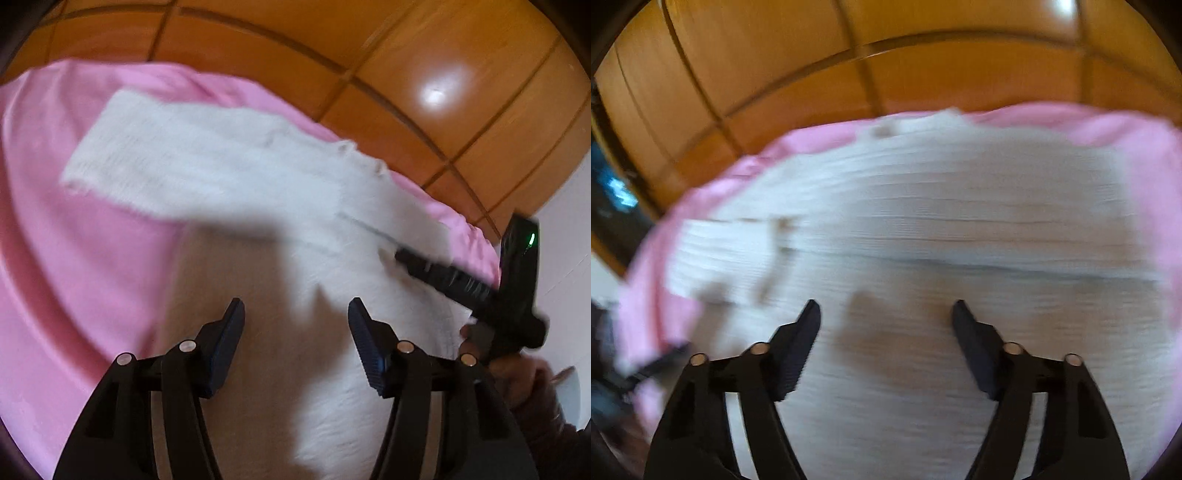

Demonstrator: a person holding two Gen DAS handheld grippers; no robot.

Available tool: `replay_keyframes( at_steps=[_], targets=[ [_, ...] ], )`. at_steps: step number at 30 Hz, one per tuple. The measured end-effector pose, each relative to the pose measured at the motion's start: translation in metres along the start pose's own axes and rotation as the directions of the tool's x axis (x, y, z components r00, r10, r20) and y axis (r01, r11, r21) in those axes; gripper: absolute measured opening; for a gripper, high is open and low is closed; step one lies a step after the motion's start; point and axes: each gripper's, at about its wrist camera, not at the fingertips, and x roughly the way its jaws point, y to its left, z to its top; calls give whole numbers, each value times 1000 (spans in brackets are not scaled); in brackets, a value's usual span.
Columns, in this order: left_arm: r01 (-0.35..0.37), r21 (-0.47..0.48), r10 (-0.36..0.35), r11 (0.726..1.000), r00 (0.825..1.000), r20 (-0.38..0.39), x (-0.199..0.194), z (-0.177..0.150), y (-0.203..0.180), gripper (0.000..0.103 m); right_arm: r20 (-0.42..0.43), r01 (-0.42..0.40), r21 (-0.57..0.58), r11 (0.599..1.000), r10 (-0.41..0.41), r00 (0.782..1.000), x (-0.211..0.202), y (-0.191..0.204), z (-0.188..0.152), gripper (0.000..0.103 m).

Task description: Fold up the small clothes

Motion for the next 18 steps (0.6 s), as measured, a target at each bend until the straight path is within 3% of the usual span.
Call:
replay_keyframes(
  at_steps=[3,6,8,9,11,14,18],
  targets=[
    [11,-39,-12,999,1000,-5,-5,-13,19,54,-84,-109,19,994,110,990,33,28,13,63],
    [10,-25,-10,1000,1000,-5,-7,-17,17,55,-122,-71,-41,997,66,990,66,63,21,59],
    [4,-19,-4,1000,1000,-7,-7,-17,17,55,-133,-18,-130,991,0,991,77,89,24,30],
    [-1,-13,1,1000,1000,-8,-6,-18,17,55,-124,4,-166,986,-25,992,76,98,26,21],
    [-8,2,8,1000,1000,-6,-6,-20,15,56,-71,-13,-193,981,-1,997,56,108,35,5],
    [-24,16,24,1000,1000,-8,-3,-19,12,58,37,-58,-184,981,66,997,7,110,57,5],
    [-44,35,44,998,999,-11,0,-16,6,61,163,-51,-130,990,72,984,-48,83,88,5]
  ],
)
